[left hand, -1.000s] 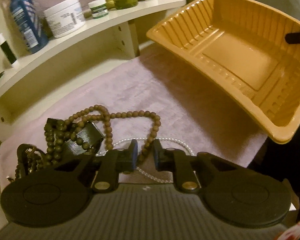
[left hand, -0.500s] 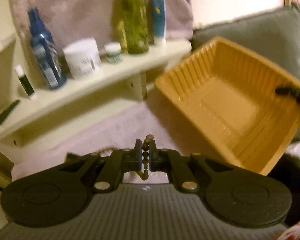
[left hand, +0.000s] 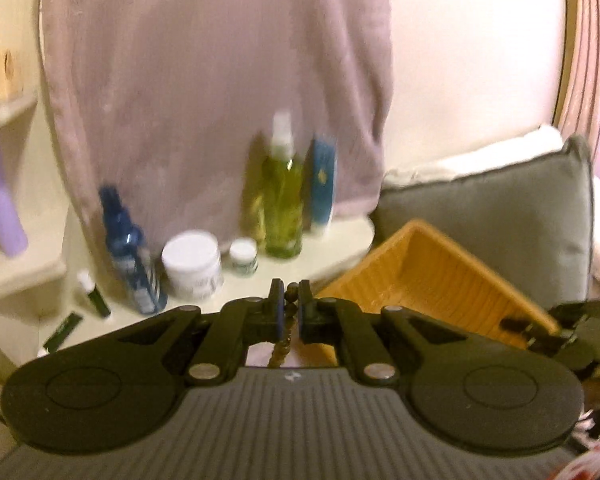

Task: Organize jewelry
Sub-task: 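Lift the brown bead necklace with the left tool and release it into the tray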

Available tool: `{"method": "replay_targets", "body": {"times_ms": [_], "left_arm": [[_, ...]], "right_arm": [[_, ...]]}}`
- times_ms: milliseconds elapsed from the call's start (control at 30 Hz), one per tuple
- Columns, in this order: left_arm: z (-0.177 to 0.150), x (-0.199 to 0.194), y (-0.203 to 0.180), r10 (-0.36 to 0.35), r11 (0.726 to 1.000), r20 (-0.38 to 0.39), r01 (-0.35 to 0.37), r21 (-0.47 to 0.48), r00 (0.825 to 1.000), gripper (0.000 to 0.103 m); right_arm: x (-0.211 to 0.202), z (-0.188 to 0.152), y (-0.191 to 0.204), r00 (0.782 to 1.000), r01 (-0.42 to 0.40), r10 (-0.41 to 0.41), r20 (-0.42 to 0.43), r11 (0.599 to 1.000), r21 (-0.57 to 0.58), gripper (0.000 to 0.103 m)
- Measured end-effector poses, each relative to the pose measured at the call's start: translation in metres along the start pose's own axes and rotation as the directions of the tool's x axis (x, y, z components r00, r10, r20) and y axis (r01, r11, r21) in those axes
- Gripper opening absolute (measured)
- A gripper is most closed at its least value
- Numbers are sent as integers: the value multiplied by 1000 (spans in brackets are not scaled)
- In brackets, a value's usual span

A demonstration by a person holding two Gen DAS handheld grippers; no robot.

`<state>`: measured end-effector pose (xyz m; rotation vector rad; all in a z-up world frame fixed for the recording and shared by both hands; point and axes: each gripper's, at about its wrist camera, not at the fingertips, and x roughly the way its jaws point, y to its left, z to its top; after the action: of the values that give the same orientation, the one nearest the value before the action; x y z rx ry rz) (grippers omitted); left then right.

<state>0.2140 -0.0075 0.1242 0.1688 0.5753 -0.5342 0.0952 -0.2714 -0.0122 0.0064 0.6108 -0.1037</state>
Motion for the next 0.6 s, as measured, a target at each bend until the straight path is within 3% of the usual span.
{"method": "replay_targets", "body": {"times_ms": [333, 600], "left_arm": [[36, -9, -35, -119, 993, 86, 120, 2, 989, 5], [35, 22, -73, -212, 977, 47, 212, 18, 976, 5]], "right_arm": [[-1, 0, 3, 1000, 6, -6, 9, 1000, -7, 4], [3, 2, -1, 1000, 0, 0, 2, 1000, 14, 4]]}}
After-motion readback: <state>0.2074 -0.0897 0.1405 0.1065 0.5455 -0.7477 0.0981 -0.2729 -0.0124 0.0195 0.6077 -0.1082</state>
